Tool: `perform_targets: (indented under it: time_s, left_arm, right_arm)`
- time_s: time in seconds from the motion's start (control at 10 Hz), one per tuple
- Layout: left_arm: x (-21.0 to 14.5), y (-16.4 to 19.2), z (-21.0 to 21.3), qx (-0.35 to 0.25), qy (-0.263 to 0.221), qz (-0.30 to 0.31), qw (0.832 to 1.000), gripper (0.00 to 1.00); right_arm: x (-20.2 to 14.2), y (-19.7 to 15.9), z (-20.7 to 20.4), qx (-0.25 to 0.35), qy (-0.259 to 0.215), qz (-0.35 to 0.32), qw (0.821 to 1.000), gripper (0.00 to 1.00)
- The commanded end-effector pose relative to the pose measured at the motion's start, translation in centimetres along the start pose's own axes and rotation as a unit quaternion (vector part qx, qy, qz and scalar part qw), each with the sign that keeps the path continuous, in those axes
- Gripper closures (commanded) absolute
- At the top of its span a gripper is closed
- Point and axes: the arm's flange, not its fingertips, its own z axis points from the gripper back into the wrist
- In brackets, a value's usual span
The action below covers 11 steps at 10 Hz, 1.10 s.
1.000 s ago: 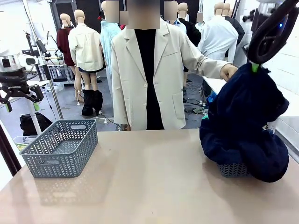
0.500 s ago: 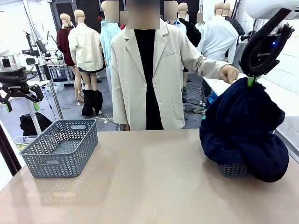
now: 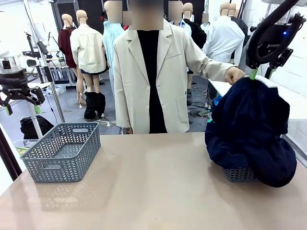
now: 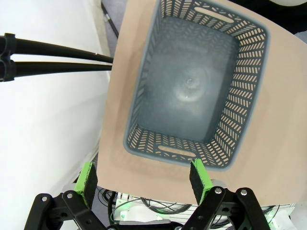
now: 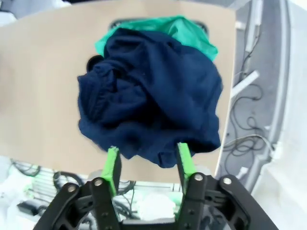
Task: Sort the tops and bottoms.
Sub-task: Sort the clothes according to human instructions.
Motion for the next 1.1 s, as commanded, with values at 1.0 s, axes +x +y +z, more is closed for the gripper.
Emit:
perform_targets:
  time_s: [1.0]
  left_arm:
    - [0.2, 0.2, 0.3, 0.007, 0.001, -0.003, 1.0, 0.0]
  right_arm:
    - [-1.5, 0.0, 3.0, -0.001, -0.01, 0.0, 1.0, 0.0]
